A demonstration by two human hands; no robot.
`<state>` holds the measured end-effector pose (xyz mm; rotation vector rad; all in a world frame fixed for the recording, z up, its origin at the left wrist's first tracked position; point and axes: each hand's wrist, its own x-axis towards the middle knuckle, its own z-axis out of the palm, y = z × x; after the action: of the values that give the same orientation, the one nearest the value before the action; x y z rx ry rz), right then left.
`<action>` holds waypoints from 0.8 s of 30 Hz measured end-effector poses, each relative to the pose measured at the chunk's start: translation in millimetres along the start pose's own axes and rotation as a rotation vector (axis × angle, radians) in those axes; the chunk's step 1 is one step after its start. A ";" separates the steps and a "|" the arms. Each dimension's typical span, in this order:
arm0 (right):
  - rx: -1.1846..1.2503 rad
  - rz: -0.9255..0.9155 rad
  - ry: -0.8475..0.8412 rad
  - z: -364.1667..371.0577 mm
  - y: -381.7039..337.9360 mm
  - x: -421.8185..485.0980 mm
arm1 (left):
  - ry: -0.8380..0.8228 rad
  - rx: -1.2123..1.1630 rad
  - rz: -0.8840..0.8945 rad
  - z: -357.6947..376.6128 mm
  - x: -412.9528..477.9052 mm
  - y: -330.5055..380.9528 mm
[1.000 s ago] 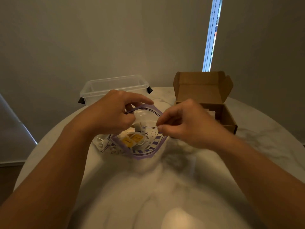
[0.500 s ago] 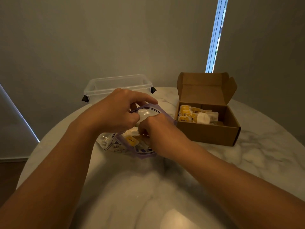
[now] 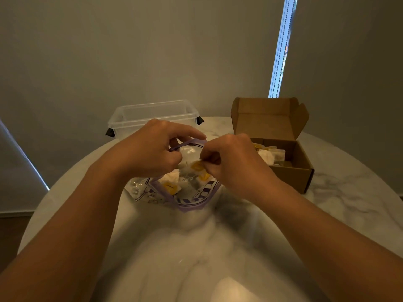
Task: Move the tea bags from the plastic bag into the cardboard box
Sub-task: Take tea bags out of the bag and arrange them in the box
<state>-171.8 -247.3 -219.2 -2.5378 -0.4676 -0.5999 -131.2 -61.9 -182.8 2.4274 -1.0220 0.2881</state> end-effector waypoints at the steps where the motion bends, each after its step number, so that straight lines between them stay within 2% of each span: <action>1: 0.015 0.005 0.006 -2.3 1.1 -0.7 | -0.002 0.003 -0.002 0.2 0.1 0.2; 8: 0.138 0.052 0.021 -12.6 3.2 -6.7 | 0.002 0.012 0.001 0.6 0.5 0.3; 19: 0.622 0.206 0.069 -63.2 16.9 -10.1 | -0.013 0.009 -0.010 0.8 1.1 0.3; 24: 0.642 0.244 0.177 -92.6 51.4 -12.9 | -0.010 -0.004 -0.008 1.5 1.0 -1.4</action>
<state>-191.0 -341.2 -172.3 -1.8753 -0.2296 -0.4794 -129.5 -62.4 -184.2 2.4317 -1.0156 0.2713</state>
